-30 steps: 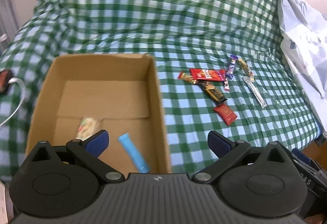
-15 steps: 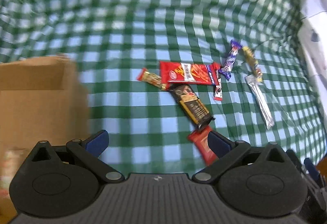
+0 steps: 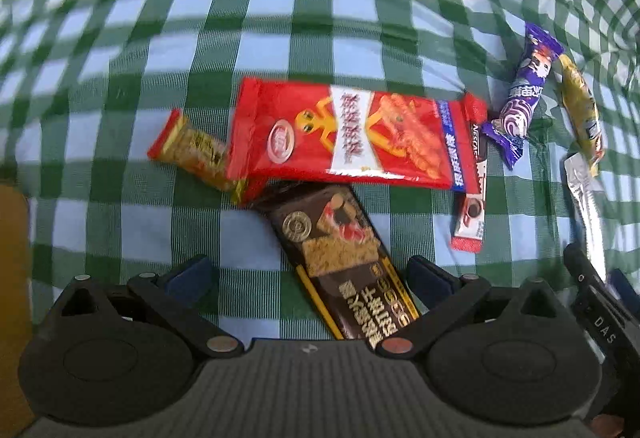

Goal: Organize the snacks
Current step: 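Grasp the dark chocolate bar with the left tool while the right grasps the silver bar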

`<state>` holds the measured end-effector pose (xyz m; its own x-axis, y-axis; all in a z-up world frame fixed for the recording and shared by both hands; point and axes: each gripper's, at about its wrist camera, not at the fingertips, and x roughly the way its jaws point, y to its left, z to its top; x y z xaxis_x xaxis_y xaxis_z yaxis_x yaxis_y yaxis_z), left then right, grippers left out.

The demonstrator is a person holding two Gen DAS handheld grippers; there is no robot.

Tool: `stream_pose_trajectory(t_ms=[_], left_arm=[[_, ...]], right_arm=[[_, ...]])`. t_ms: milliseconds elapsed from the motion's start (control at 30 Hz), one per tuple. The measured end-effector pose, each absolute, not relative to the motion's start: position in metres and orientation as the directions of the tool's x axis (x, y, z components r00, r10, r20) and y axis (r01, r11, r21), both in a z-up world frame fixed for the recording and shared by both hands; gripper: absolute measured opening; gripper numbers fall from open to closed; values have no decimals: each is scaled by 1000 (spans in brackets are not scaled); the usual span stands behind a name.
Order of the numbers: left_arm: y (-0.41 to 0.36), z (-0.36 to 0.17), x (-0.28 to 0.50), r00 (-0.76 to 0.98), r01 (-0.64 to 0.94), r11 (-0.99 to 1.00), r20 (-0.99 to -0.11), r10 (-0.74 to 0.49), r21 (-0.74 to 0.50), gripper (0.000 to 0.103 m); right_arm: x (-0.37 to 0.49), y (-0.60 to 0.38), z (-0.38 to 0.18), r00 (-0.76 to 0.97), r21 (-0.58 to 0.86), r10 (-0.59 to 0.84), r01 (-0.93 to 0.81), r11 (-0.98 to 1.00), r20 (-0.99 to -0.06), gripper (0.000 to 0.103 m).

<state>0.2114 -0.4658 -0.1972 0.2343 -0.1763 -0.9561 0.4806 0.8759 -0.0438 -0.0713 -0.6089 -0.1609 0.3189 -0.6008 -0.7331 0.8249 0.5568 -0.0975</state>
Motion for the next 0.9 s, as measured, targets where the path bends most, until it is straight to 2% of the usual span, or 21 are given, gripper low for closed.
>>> stream_pose_trajectory(t_ms=[100, 333, 367, 400, 433, 467, 500, 533, 633, 900], left_arm=[[-474, -201, 203, 278, 528, 849, -949, -148, 22, 103], [-475, -201, 208, 263, 518, 855, -954, -141, 16, 103], [-474, -199, 209, 264, 511, 859, -955, -135, 20, 97], [-470, -193, 212, 270, 502, 864, -953, -135, 20, 84], [-469, -186, 208, 280, 502, 865, -949, -144, 16, 74], [-468, -180, 208, 284, 517, 856, -946, -158, 12, 44], [-466, -175, 208, 278, 534, 846, -947, -163, 11, 43], [-460, -171, 207, 269, 538, 843, -948, -168, 4, 42], [-446, -153, 194, 300, 571, 821, -934, -194, 13, 42], [-380, -81, 145, 366, 624, 782, -886, -285, 6, 42]], right_arm=[[-74, -607, -168, 339, -100, -628, 824, 557, -701, 103], [-75, -603, -168, 347, -101, -633, 822, 561, -692, 101], [-76, -602, -167, 348, -99, -629, 820, 564, -696, 97], [-77, -600, -165, 360, -94, -625, 814, 574, -693, 79], [-77, -595, -162, 374, -98, -623, 802, 589, -687, 52], [-74, -589, -159, 383, -116, -618, 782, 613, -687, 40], [-72, -585, -157, 376, -140, -616, 767, 626, -692, 30], [-70, -580, -157, 388, -159, -610, 741, 652, -691, 26], [-71, -567, -151, 394, -156, -597, 731, 665, -699, 24], [-81, -512, -95, 471, -100, -610, 734, 672, -638, 24]])
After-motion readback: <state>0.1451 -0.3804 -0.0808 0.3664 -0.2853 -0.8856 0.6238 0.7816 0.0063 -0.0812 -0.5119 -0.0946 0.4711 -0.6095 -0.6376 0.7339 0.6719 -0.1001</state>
